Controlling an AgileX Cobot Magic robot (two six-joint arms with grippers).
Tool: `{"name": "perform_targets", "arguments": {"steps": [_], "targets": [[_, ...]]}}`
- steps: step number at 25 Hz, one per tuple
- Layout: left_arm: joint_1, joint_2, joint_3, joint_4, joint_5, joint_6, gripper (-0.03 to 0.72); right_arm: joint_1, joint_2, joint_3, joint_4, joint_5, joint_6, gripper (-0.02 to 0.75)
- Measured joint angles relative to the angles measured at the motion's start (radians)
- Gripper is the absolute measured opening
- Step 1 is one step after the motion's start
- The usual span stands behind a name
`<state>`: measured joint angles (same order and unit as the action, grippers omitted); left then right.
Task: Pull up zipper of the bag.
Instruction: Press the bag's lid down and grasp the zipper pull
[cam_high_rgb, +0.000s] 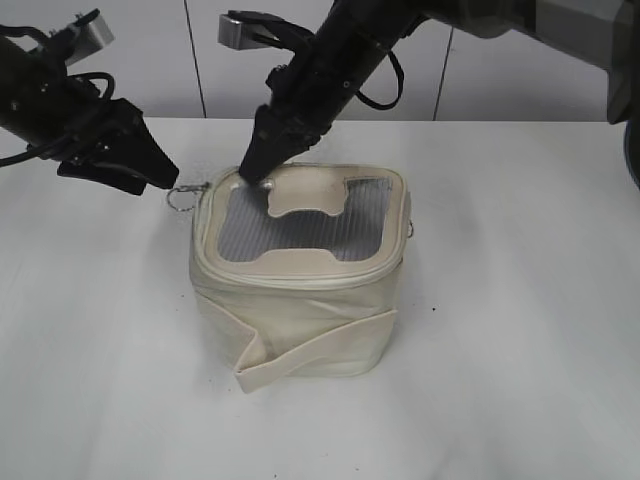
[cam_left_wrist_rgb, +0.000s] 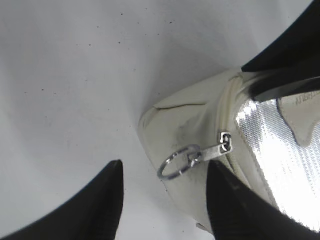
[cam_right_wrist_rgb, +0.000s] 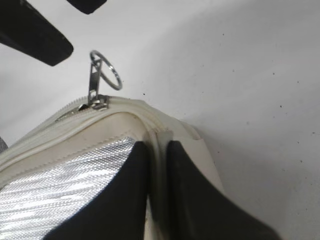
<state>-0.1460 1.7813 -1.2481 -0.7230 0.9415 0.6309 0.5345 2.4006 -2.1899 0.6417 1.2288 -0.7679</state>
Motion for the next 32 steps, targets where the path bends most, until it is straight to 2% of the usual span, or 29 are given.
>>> {"name": "perform_targets", "arguments": {"steps": [3,11,18,24,27,32], "targets": [[-0.001,0.0,0.0,0.0,0.001,0.005,0.411,0.0,0.0,0.0,0.004,0.002,0.008,0.059],[-0.044,0.0,0.0,0.015,-0.01,0.14,0.412,0.002,-0.011,0.001,-0.01,0.002,0.023,0.059],[-0.085,0.013,0.0,0.111,-0.056,0.15,0.422,0.002,-0.012,0.001,-0.012,0.002,0.032,0.057],[-0.122,0.021,0.0,0.125,-0.142,0.153,0.409,0.002,-0.013,0.001,-0.014,0.002,0.034,0.057],[-0.133,0.036,0.0,0.13,-0.168,0.153,0.337,0.002,-0.013,0.001,-0.014,0.002,0.035,0.057],[-0.136,0.056,0.0,0.135,-0.165,0.153,0.097,0.002,-0.013,0.001,-0.014,0.002,0.035,0.057]]}}
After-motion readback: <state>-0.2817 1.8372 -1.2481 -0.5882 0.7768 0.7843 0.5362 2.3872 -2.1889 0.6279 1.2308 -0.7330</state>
